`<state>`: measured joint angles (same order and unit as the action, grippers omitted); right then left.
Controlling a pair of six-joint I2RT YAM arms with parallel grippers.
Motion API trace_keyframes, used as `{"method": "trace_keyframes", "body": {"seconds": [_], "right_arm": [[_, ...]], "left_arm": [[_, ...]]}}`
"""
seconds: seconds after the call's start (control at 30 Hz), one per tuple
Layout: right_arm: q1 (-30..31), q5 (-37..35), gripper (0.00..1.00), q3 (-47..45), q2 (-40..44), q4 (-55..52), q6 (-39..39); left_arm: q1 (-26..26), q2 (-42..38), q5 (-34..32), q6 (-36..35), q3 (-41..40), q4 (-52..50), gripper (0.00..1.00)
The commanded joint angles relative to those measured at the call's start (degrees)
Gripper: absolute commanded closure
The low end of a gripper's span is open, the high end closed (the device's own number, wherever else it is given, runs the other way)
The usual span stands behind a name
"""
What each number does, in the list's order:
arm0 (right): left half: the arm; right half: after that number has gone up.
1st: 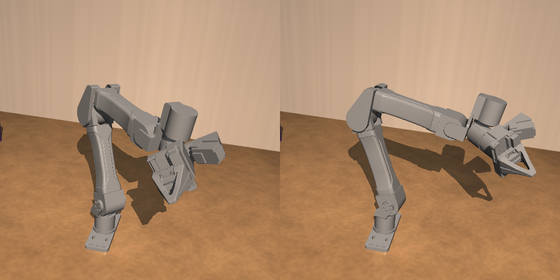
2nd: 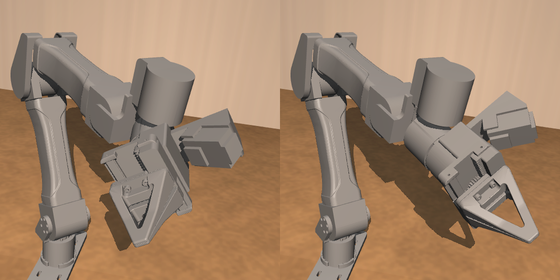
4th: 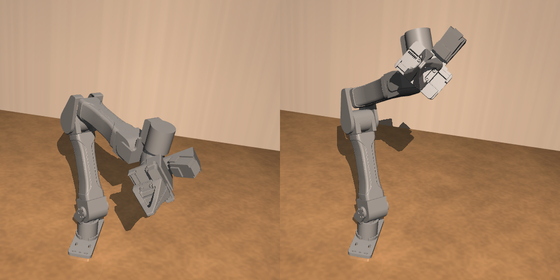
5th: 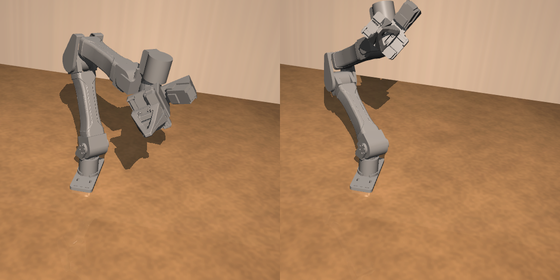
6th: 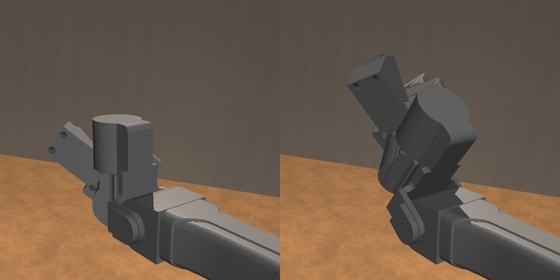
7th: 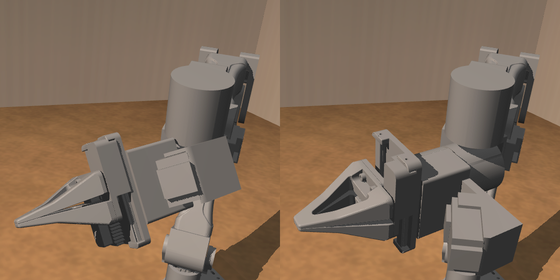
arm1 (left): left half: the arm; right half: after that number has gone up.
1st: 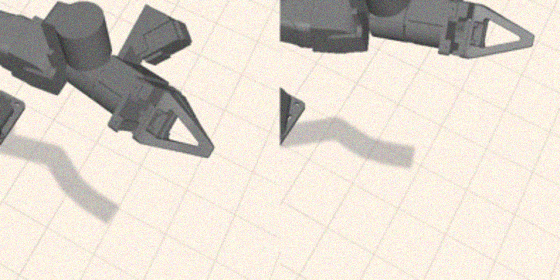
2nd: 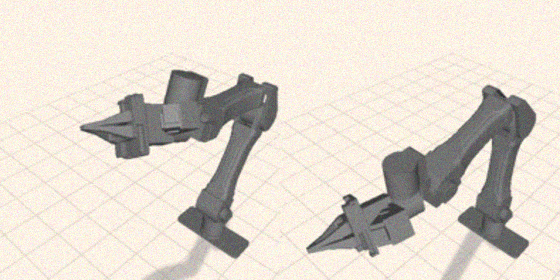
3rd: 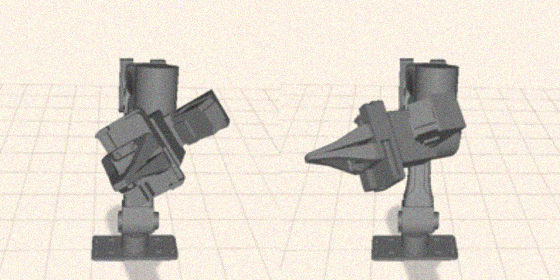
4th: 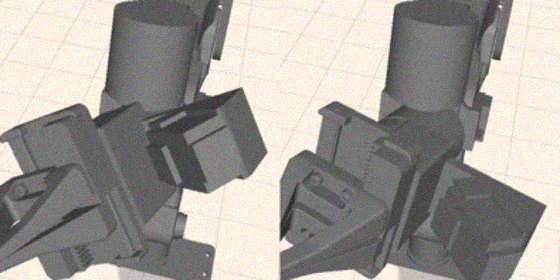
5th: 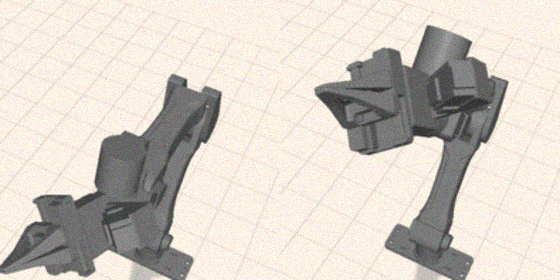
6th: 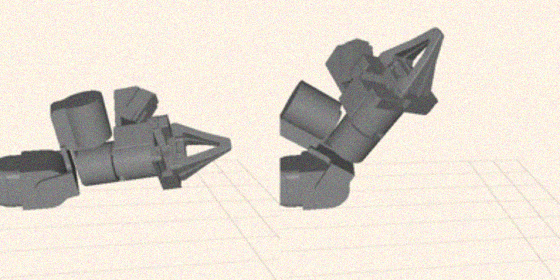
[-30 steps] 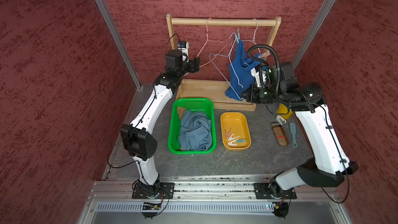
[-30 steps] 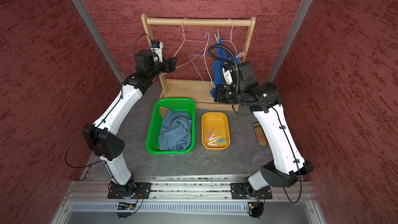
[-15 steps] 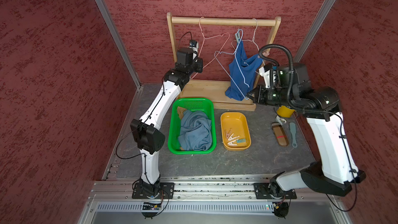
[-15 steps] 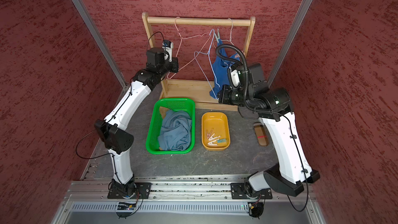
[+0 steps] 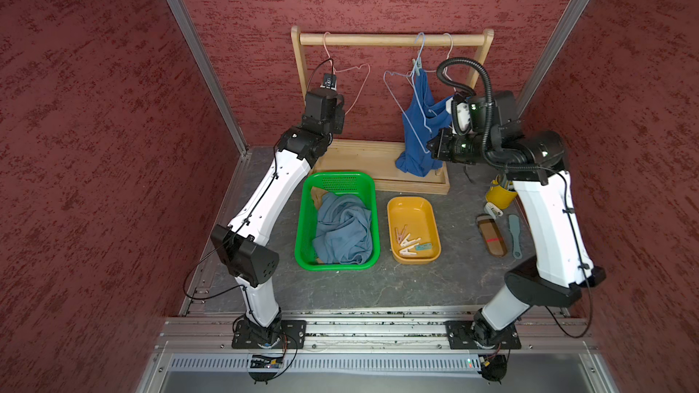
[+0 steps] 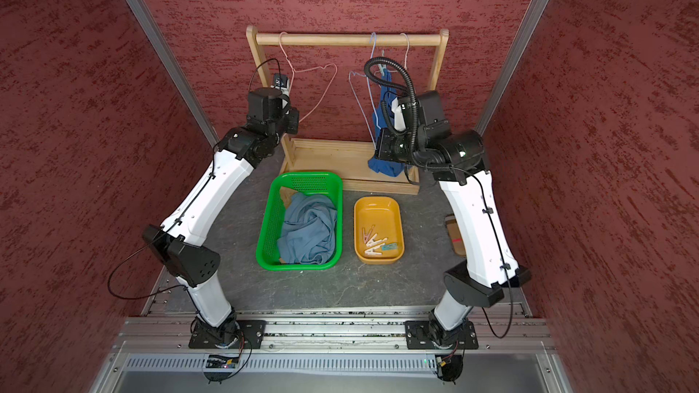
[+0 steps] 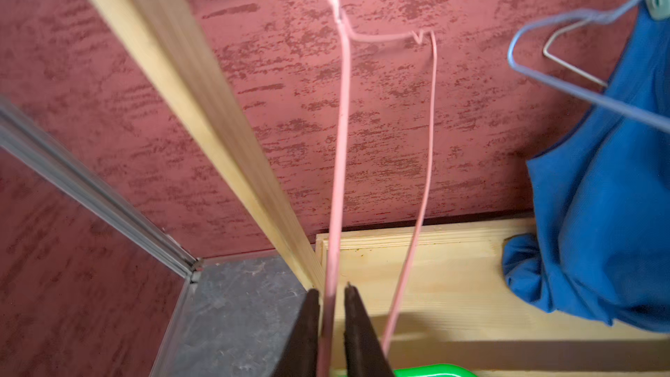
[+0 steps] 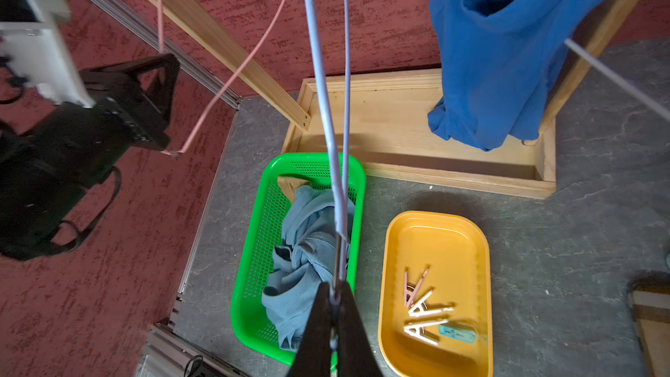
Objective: Remove the clothespins securing tank tops to the hanger
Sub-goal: Adjust the hanger on the clothesline, then place the hanger on the clothesline.
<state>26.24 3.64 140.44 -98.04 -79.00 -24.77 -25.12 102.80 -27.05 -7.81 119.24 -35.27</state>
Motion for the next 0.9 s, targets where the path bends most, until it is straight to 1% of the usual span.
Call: {"method": "trace_keyframes", "body": {"seconds": [0.0,0.03,0.1,0.13,0.2,0.37,0.47,0.53,0.6,0.73,0.87], "right_arm": [[-0.48,1.24,1.0,2.88,-2.52,4.61,2.68],[-0.78,1.8,1.0,3.34,-3.31,5.62,3.1],[-1.33,2.79,1.0,3.54,-4.5,7.46,3.39],[-1.53,3.18,1.0,3.52,-4.93,8.6,3.48],[-1.72,3.28,1.0,3.77,-5.61,10.63,3.35],[-1.85,2.7,1.0,3.67,-5.69,14.58,2.71],[-1.89,1.43,1.0,3.6,-4.85,15.85,2.43],[-1.89,0.63,1.0,3.45,-4.06,15.9,2.29],[-1.89,0.83,1.0,2.75,-3.24,14.98,1.75],[-1.89,1.31,1.0,-0.34,-1.09,12.2,1.26],[-1.89,-2.01,1.0,-3.55,2.47,8.23,0.71]], "left_arm": [[0.25,-2.38,-3.27,0.77,-0.96,-4.54,0.66],[0.25,-3.11,-3.06,1.99,-0.94,-5.63,0.56],[0.34,-4.29,-1.86,5.22,0.08,-9.08,0.4],[0.34,-4.96,-0.54,6.97,0.82,-11.04,0.33],[0.27,-5.95,1.86,9.75,2.27,-14.12,0.25],[-0.01,-7.93,4.66,13.43,3.2,-19.9,0.23],[-0.07,-9.58,5.16,14.14,2.01,-21.46,0.22],[0.03,-10.83,4.37,13.27,0.33,-20.72,0.23],[0.65,-11.84,4.01,12.63,-1.09,-19.86,0.24],[2.07,-11.91,4.55,12.0,-0.77,-20.1,0.25],[2.48,-12.08,4.72,12.32,-1.44,-20.66,0.25]]}}
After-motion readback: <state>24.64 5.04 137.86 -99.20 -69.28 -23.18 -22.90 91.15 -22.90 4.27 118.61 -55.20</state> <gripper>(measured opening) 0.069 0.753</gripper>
